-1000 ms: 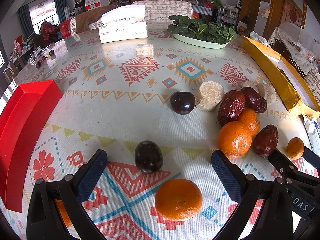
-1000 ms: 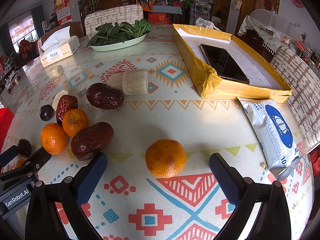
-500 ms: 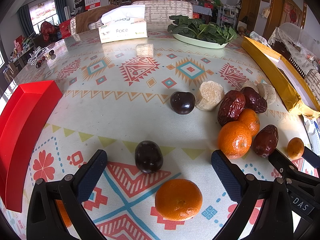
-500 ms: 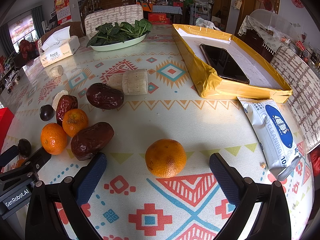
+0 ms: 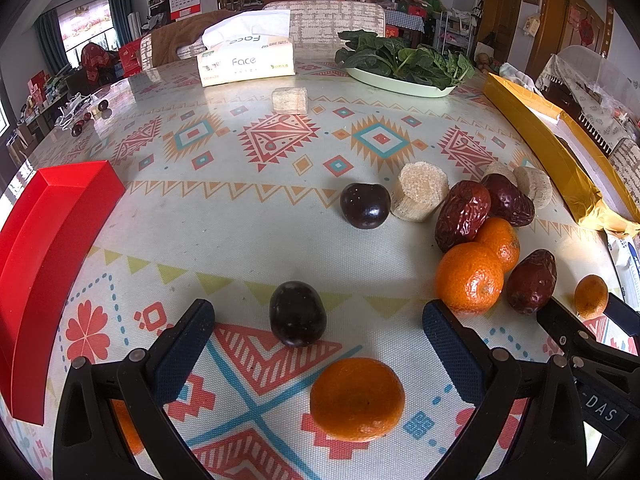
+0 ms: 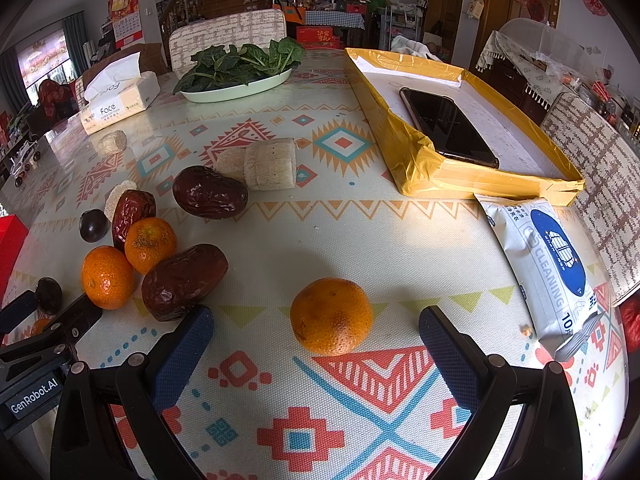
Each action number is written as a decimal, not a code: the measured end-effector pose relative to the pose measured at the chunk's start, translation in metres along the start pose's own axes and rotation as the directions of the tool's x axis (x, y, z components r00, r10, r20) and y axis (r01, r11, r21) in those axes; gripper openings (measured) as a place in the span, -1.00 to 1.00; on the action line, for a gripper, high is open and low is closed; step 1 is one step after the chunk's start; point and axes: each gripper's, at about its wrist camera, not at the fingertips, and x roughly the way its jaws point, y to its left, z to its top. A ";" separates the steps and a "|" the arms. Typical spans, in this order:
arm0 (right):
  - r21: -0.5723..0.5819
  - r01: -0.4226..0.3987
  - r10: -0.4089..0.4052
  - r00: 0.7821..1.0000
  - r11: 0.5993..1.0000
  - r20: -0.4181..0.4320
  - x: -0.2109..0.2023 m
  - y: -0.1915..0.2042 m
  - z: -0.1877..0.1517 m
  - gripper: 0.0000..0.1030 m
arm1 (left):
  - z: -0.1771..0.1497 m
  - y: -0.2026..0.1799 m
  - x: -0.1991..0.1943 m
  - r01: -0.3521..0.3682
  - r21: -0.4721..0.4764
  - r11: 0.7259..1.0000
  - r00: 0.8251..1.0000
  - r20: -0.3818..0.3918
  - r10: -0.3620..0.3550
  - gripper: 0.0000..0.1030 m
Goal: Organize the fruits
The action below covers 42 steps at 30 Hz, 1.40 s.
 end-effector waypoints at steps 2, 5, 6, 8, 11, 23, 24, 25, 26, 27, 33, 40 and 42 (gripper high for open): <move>0.000 0.000 0.000 1.000 1.000 0.000 0.000 0.000 0.000 1.00 | 0.000 0.000 0.000 0.000 0.000 1.000 1.000 0.000 0.000 1.00; 0.000 0.000 0.000 1.000 1.000 0.000 0.000 0.000 0.000 1.00 | 0.000 0.000 0.000 0.000 0.000 1.000 1.000 0.000 0.000 1.00; 0.000 0.000 0.000 1.000 1.000 0.000 0.000 0.000 0.000 1.00 | 0.000 0.000 0.000 0.000 0.000 1.000 1.000 0.000 0.000 1.00; 0.000 0.000 0.000 1.000 1.000 0.000 0.000 0.000 0.000 1.00 | 0.000 0.000 0.000 0.000 0.000 1.000 1.000 0.000 0.000 1.00; 0.000 0.000 0.000 1.000 1.000 0.000 0.000 0.000 0.000 1.00 | 0.000 0.000 0.000 0.000 0.000 1.000 1.000 0.000 0.000 1.00; 0.000 0.000 0.000 1.000 1.000 0.000 -0.001 0.001 0.001 1.00 | 0.000 0.003 -0.001 0.021 0.024 0.999 1.000 -0.021 -0.020 1.00; 0.000 -0.001 0.001 1.000 1.000 0.000 -0.001 0.000 0.001 1.00 | -0.001 0.003 -0.002 0.025 0.030 0.999 0.999 -0.030 -0.024 1.00; 0.001 -0.001 0.001 1.000 1.000 0.000 -0.002 0.001 0.001 1.00 | -0.002 0.003 -0.002 0.028 0.034 0.999 0.999 -0.036 -0.027 1.00; 0.001 -0.005 0.005 1.000 1.000 -0.002 -0.002 0.001 0.001 1.00 | -0.003 0.002 -0.002 0.031 0.039 0.999 0.999 -0.043 -0.029 1.00; -0.002 -0.011 0.011 1.000 1.000 -0.007 -0.002 0.000 0.001 1.00 | -0.004 0.001 -0.001 0.033 0.042 0.999 0.998 -0.049 -0.031 1.00; 0.026 0.007 -0.006 0.998 1.000 -0.067 -0.012 -0.003 -0.006 1.00 | -0.004 -0.002 -0.002 0.051 0.070 0.996 0.995 -0.088 -0.045 1.00; 0.011 0.005 -0.004 0.998 1.000 -0.068 -0.010 -0.004 -0.006 1.00 | -0.007 0.010 -0.030 0.159 0.068 0.985 0.987 -0.012 -0.159 0.86; 0.009 0.005 -0.005 0.998 1.000 -0.067 -0.010 -0.004 -0.006 1.00 | -0.007 0.018 -0.055 0.159 0.084 0.984 0.983 0.079 -0.166 0.86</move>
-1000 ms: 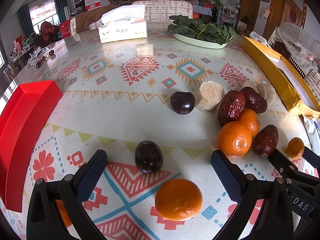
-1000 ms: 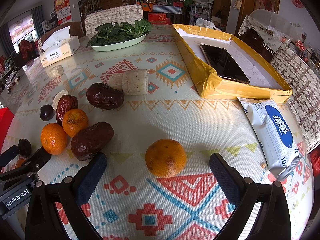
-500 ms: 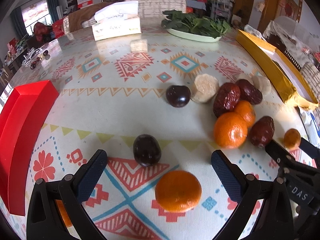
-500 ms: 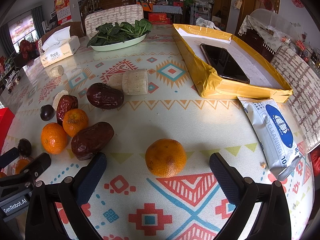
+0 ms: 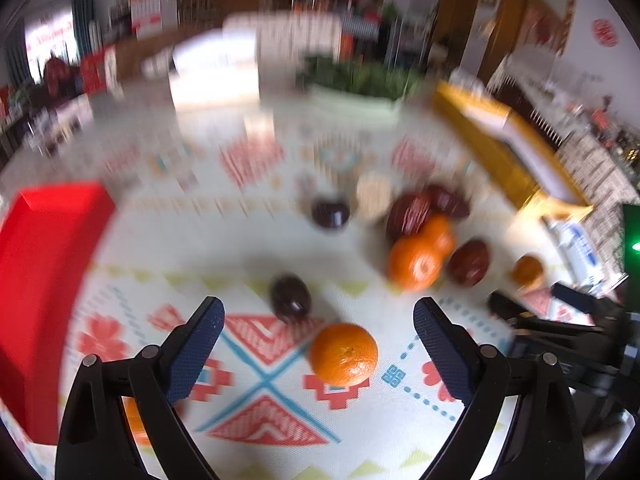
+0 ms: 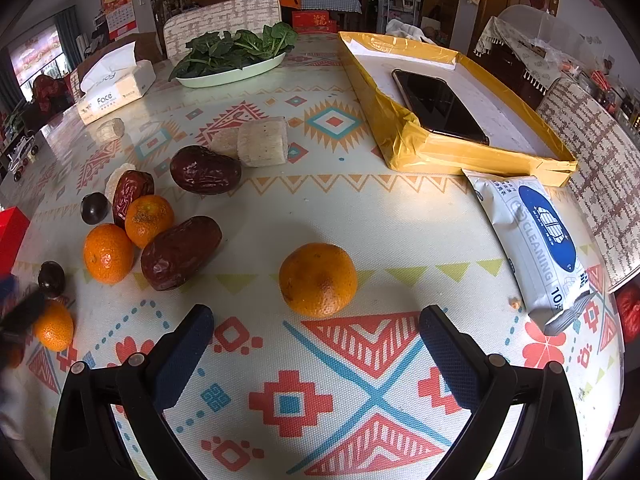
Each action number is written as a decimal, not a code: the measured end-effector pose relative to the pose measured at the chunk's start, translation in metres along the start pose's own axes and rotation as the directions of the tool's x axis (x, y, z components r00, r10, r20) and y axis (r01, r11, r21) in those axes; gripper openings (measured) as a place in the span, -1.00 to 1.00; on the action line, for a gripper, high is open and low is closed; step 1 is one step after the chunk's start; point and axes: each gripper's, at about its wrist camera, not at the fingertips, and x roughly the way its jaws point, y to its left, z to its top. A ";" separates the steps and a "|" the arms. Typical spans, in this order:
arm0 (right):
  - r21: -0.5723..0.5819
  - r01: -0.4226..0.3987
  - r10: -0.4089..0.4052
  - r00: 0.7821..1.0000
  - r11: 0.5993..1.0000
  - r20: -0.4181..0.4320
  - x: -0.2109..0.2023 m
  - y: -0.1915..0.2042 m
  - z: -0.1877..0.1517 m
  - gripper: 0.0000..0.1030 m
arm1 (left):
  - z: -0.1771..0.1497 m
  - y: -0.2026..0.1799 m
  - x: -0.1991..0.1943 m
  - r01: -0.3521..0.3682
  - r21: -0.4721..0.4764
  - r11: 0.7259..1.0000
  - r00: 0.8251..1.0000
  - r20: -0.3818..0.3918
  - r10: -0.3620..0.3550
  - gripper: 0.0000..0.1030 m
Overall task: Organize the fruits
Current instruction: 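Grasp an orange with the right gripper while the left gripper grasps another orange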
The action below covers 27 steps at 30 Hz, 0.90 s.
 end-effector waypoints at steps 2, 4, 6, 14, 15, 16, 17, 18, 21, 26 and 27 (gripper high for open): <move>-0.004 0.001 -0.001 1.000 1.000 0.001 0.000 0.001 0.000 1.00 | 0.000 0.009 -0.037 -0.022 0.007 1.000 0.990 0.136 0.021 0.86; -0.011 0.002 -0.002 1.000 1.000 0.000 0.000 0.001 0.001 1.00 | -0.003 0.021 -0.072 -0.048 -0.012 0.999 0.964 0.262 0.049 0.86; -0.029 0.021 -0.021 1.000 0.999 0.001 -0.003 0.003 0.000 0.98 | -0.005 0.034 -0.098 -0.063 -0.023 0.998 0.935 0.349 0.067 0.88; -0.085 -0.080 0.101 0.951 0.993 0.292 -0.084 0.020 -0.016 0.92 | -0.019 0.089 -0.118 -0.111 -0.088 0.990 0.932 0.336 0.134 0.97; -0.110 -0.121 0.148 0.946 0.987 0.287 -0.089 0.026 -0.017 0.93 | -0.024 0.093 -0.117 -0.090 -0.082 0.993 0.939 0.325 0.112 0.97; -0.130 -0.154 0.184 0.947 0.979 0.264 -0.090 0.031 -0.017 0.93 | -0.030 0.096 -0.115 -0.071 -0.074 0.995 0.947 0.307 0.091 0.97; -0.154 -0.206 0.238 0.943 0.966 0.232 -0.090 0.038 -0.017 0.92 | -0.036 0.098 -0.113 -0.061 -0.063 0.996 0.954 0.289 0.076 0.93; -0.165 -0.247 0.279 0.936 0.955 0.215 -0.090 0.043 -0.018 0.92 | -0.043 0.099 -0.112 -0.047 -0.049 0.998 0.959 0.277 0.059 0.84; -0.190 -0.371 0.401 0.902 0.909 0.160 -0.084 0.061 -0.019 0.75 | -0.060 0.102 -0.107 0.021 -0.007 1.000 0.974 0.224 -0.018 0.38; -0.205 -0.469 0.486 0.873 0.859 0.039 -0.058 0.103 -0.019 0.43 | -0.070 0.099 -0.084 0.075 0.037 0.997 0.989 0.125 -0.079 0.03; -0.205 -0.473 0.487 0.873 0.857 0.024 -0.053 0.109 -0.018 0.42 | -0.071 0.097 -0.079 0.080 0.042 0.996 0.990 0.112 -0.085 0.03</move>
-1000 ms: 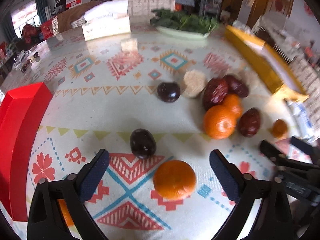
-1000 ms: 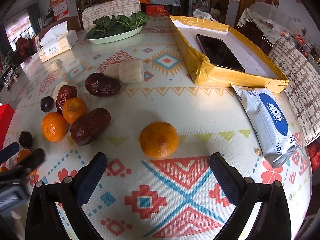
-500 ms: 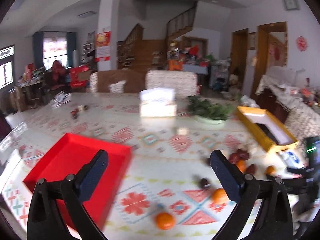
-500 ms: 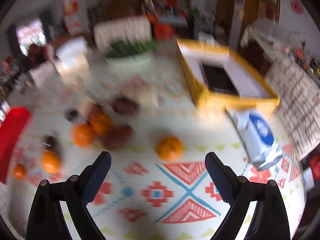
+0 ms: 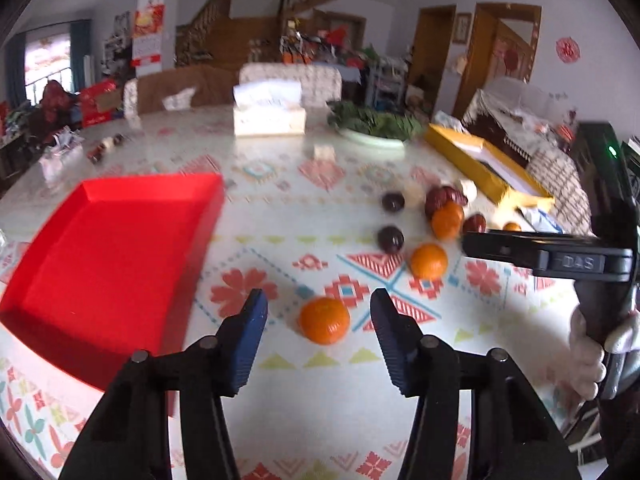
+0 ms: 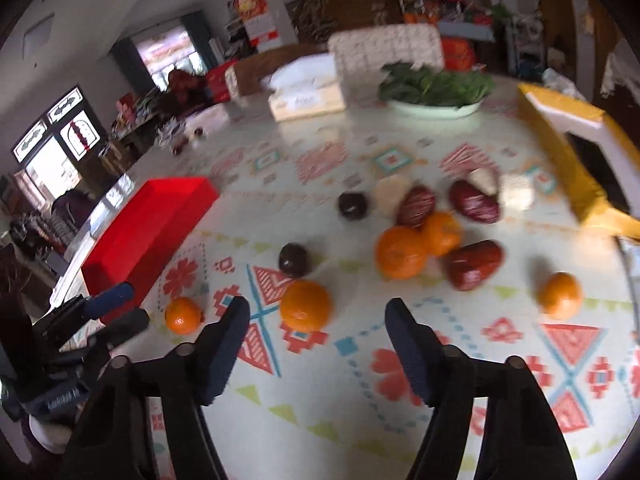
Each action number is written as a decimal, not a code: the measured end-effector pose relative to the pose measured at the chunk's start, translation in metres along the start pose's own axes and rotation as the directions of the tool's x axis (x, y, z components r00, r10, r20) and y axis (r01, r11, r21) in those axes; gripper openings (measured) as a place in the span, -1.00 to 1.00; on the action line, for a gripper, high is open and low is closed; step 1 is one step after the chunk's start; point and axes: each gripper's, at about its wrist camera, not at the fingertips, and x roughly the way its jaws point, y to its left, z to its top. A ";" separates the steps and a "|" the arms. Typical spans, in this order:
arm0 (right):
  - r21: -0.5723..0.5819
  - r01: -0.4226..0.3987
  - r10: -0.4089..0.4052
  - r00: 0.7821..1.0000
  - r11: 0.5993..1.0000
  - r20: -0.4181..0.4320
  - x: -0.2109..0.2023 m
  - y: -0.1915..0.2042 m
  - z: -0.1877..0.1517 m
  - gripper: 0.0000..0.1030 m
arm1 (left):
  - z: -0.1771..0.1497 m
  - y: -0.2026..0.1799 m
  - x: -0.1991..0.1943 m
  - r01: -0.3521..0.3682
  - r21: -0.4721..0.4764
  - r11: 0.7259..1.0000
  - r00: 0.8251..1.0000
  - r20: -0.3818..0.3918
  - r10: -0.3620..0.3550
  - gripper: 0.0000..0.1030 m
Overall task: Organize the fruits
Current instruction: 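Grasp an orange with the right gripper while the left gripper grasps another orange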
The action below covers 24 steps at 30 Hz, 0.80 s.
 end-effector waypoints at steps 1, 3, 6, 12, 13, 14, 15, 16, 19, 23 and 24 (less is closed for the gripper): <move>0.001 -0.004 0.004 1.000 1.000 -0.010 0.006 0.003 0.000 0.39 | -0.001 -0.003 0.005 0.001 0.008 1.000 1.000 -0.012 -0.001 0.03; 0.004 -0.016 0.016 0.999 1.000 -0.033 0.018 0.008 0.001 0.34 | -0.004 -0.007 0.012 -0.003 0.031 1.000 0.999 -0.033 0.004 0.03; -0.013 -0.017 0.016 0.998 1.000 -0.054 0.028 0.016 0.001 0.27 | -0.006 -0.011 0.022 -0.004 0.057 0.998 0.998 -0.057 0.008 0.03; -0.035 0.006 -0.008 0.998 0.999 -0.065 0.033 0.016 0.002 0.08 | -0.002 -0.011 0.038 -0.005 0.073 0.997 0.996 -0.092 0.011 -0.22; -0.033 0.007 -0.009 0.998 0.999 -0.067 0.034 0.015 0.002 0.02 | -0.002 -0.011 0.040 -0.009 0.071 0.997 0.995 -0.095 0.016 -0.24; -0.029 0.006 -0.008 0.997 1.000 -0.072 0.035 0.013 0.002 -0.02 | -0.001 -0.009 0.042 -0.010 0.066 0.998 0.995 -0.098 0.017 -0.28; -0.023 0.001 -0.003 0.997 1.000 -0.080 0.038 0.011 0.002 -0.03 | 0.000 -0.008 0.044 -0.008 0.057 0.998 0.994 -0.105 0.014 -0.30; -0.017 -0.001 -0.001 0.996 1.000 -0.084 0.040 0.010 0.001 -0.04 | 0.000 -0.006 0.047 -0.004 0.048 0.999 0.994 -0.113 0.010 -0.30; -0.021 -0.001 -0.001 0.997 1.000 -0.076 0.040 0.010 0.001 -0.04 | 0.001 -0.003 0.052 -0.003 0.033 0.999 0.991 -0.137 0.007 -0.30; -0.035 0.023 -0.026 0.997 0.999 -0.073 0.040 0.012 0.001 -0.21 | 0.000 -0.006 0.056 -0.012 0.047 0.999 0.987 -0.159 0.020 -0.35; -0.035 0.028 -0.030 0.997 0.999 -0.072 0.039 0.012 0.000 -0.24 | 0.000 -0.007 0.055 -0.019 0.051 0.999 0.987 -0.159 0.026 -0.36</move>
